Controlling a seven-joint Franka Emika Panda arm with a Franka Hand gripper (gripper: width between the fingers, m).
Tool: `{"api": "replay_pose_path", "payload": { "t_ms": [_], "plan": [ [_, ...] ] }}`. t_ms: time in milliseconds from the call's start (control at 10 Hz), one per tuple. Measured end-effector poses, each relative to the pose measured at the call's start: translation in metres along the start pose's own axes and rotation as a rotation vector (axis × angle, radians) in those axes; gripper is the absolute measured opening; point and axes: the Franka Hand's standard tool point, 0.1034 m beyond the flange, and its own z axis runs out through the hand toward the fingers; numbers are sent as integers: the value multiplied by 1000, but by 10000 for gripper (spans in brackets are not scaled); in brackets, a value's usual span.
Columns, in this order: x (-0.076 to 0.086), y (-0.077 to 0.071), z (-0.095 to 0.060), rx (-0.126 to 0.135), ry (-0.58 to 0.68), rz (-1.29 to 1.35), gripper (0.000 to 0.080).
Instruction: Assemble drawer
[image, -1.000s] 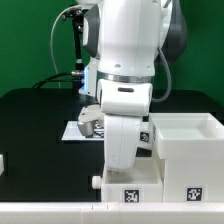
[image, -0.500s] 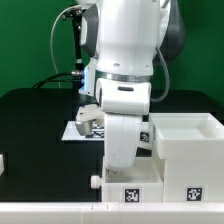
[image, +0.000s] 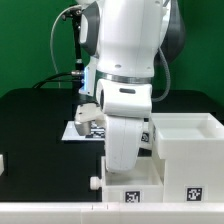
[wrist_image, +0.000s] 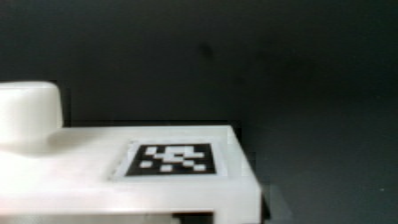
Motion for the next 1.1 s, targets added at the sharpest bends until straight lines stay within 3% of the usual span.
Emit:
{"api": "replay_pose_path", "payload": {
  "t_ms": [1100],
  "plan": [
    [22,-1,-3,8,15,36,38]
  ]
}}
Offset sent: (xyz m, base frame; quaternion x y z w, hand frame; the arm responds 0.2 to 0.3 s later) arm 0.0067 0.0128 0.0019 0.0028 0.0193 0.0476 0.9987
